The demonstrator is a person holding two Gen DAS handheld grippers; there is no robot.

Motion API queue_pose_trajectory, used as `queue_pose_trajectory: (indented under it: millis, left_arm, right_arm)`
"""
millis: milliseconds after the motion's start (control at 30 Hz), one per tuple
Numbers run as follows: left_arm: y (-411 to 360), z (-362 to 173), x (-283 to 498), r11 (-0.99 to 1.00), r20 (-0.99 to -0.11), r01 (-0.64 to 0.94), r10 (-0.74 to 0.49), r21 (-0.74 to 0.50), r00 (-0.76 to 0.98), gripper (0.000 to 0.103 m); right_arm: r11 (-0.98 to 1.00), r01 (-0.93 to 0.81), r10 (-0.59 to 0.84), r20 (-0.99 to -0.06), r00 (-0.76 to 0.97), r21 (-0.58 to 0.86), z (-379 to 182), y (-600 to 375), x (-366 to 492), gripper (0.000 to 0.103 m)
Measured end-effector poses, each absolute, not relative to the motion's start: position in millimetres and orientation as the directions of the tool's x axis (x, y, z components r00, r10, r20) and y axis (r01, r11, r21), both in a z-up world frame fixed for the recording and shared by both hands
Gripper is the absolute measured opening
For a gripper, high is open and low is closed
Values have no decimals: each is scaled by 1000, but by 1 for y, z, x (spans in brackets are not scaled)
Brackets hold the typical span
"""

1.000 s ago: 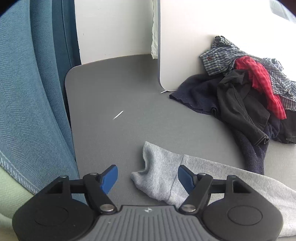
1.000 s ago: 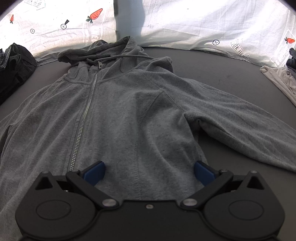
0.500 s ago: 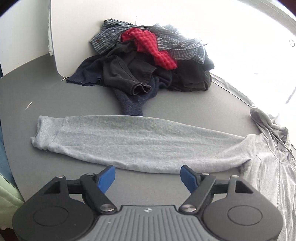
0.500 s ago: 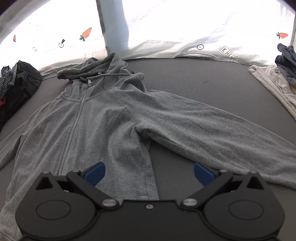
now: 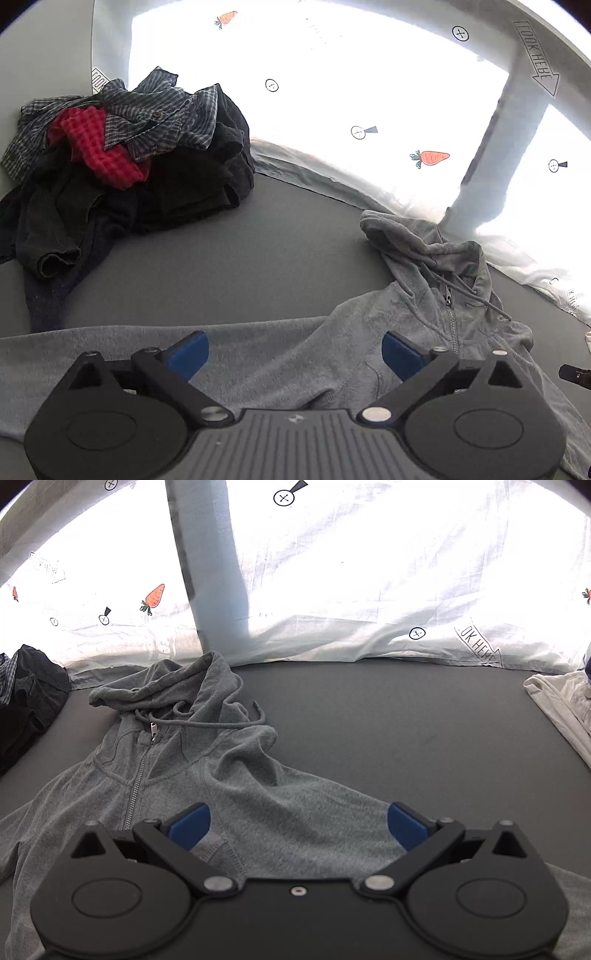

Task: Fold clothes
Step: 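Open the left gripper and lay the straightened sleeve flat, then move the right gripper to the hoodie hood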

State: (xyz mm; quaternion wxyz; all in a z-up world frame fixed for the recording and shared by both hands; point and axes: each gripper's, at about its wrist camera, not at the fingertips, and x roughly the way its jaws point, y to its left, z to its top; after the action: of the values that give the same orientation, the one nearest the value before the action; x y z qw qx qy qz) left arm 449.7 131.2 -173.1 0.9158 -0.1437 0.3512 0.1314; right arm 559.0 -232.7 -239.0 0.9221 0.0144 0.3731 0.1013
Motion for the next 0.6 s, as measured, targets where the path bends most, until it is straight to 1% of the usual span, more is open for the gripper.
queue_pose_trajectory:
  millis: [133,233,400,500,600]
  left_arm:
    - [127,-182,515,939,-700,-322,146,-126,700,100]
    - [124,-197,566,955,-718,-276,116,-110,687,100]
    - [115,-218,647,975,-745,-204,75,-84,663,100]
    - [109,-231,681,985,-755,-156,43,-79,654,100]
    - [101,-242,699,992,-766,-112,30,-56,643,100]
  right_arm:
    - [979,-194,182,-677,713,59,-235,-200,621,103]
    - [969,-247,189,-669,718,9,-238,-173,669,103]
    - [911,-387,204,-656,727,-146,-255,-121,732,103]
    - [864,-447,203,-651,732,-233,-265,-96,758,103]
    - [832,-477,182,-674,716,-283,-278,-81,778,103]
